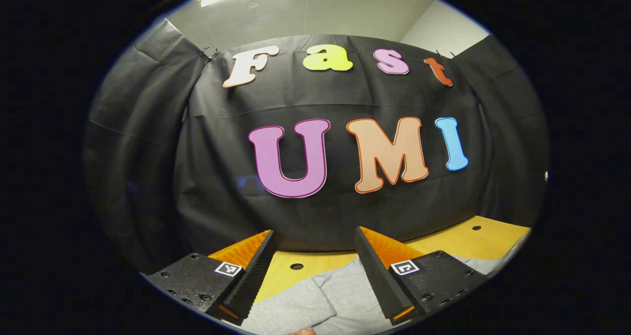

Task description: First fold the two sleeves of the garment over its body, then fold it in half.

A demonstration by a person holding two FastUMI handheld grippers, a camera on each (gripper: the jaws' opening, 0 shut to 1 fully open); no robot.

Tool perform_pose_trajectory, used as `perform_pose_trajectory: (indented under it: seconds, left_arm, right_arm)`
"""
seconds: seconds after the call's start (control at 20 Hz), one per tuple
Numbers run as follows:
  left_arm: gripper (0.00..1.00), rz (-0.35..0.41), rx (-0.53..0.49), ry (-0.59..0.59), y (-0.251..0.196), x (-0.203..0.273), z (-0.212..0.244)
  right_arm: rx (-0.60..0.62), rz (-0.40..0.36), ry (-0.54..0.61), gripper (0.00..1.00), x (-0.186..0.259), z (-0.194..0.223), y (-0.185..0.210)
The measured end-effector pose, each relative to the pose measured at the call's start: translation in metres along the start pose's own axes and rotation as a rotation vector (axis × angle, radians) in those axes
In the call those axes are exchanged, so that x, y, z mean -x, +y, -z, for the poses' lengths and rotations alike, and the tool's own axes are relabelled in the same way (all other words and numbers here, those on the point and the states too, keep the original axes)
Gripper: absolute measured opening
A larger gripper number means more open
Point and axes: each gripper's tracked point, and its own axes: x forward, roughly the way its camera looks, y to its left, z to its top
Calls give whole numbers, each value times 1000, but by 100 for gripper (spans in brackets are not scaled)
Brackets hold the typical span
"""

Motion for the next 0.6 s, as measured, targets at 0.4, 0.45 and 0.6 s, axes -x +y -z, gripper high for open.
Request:
perform_pose_trajectory:
  seconds: [0.4,0.45,0.6]
  left_arm:
    - [93,-79,-5,24,40,8,9]
    - [93,-90,-8,27,46,9,11]
    - [93,-125,-18,30,63,14,11]
  right_arm:
    - [81,-100,-58,3,-6,-42,76]
    - [92,-112,-64,3,-9,-48,87]
    - [116,-148,-85,3,-15,-63,120]
